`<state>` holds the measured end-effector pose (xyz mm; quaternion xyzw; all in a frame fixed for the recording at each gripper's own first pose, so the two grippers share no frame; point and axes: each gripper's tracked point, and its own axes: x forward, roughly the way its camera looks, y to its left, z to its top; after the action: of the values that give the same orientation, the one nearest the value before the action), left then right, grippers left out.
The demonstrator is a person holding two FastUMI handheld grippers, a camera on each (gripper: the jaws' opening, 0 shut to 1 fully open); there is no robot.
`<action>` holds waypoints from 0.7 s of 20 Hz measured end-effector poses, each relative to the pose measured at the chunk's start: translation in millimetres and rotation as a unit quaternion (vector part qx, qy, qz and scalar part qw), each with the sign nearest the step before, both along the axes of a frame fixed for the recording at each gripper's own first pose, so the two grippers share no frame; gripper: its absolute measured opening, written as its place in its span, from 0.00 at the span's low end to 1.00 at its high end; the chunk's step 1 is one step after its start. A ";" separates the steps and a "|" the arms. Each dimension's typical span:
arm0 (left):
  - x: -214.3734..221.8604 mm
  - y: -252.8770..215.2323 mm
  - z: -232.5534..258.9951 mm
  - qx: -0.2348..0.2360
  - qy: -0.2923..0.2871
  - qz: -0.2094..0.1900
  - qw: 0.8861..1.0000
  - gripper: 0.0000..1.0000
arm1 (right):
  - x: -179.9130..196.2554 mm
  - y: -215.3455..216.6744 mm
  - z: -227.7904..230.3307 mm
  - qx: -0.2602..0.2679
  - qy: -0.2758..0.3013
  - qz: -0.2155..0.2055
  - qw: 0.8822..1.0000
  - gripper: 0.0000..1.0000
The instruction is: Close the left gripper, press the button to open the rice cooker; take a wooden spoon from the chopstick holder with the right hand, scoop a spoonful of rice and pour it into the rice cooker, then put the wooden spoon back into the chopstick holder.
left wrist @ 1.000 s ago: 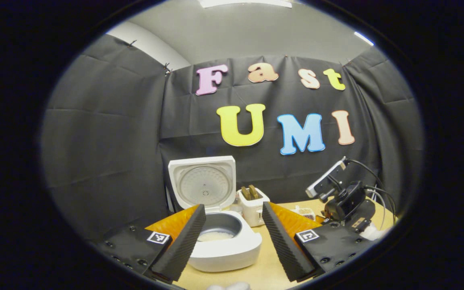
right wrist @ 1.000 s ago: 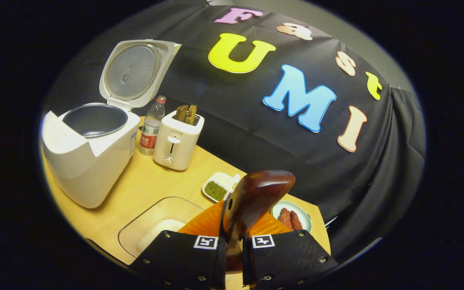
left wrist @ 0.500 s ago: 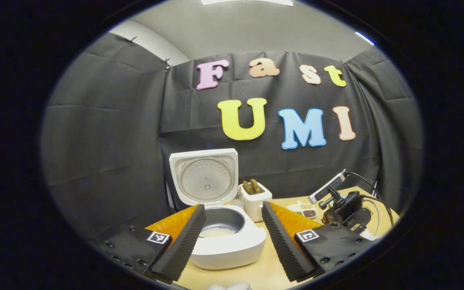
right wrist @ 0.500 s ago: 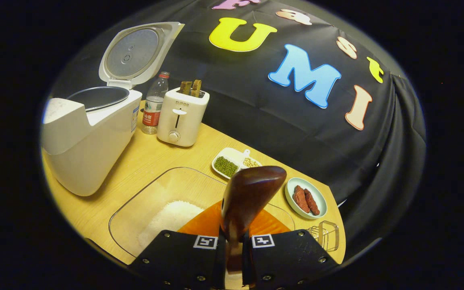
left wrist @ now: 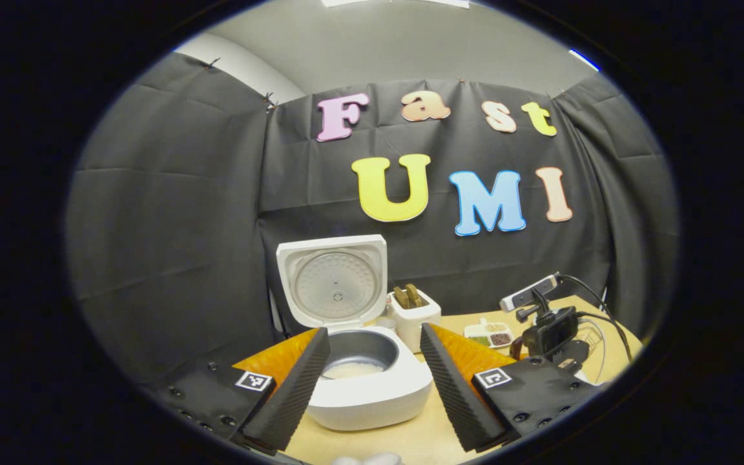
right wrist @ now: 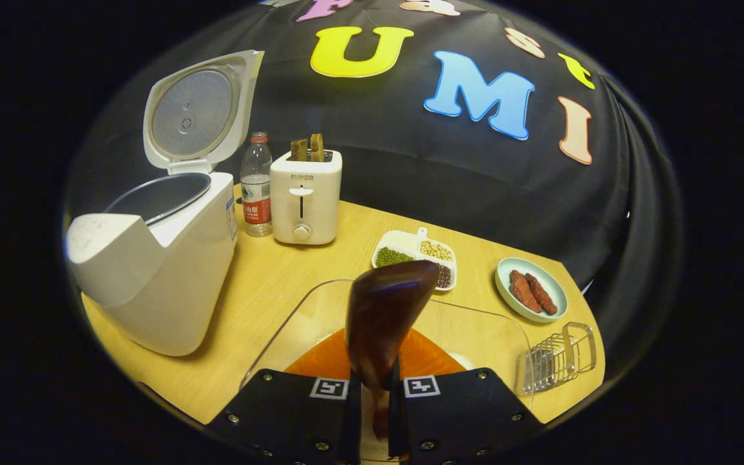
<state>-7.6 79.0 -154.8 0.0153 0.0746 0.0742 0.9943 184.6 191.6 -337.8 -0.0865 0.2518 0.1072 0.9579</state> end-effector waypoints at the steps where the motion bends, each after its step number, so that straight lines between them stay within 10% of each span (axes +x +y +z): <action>1: 0.0 0.8 0.6 -0.001 0.000 0.000 1.000 0.99 | -0.3 3.2 1.3 0.017 0.007 -0.003 1.000 0.17; 8: 0.8 4.1 7.8 0.000 -0.006 0.003 1.000 0.99 | 2.7 2.6 0.9 0.156 0.054 -0.050 0.985 0.17; 14: 1.0 3.2 6.4 -0.003 -0.001 0.005 1.000 0.98 | 3.5 -4.7 5.6 0.297 0.097 -0.077 0.947 0.17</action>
<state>-6.5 82.2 -148.5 0.0116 0.0744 0.0792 0.9940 188.1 186.9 -332.2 0.2326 0.3060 0.1113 0.9165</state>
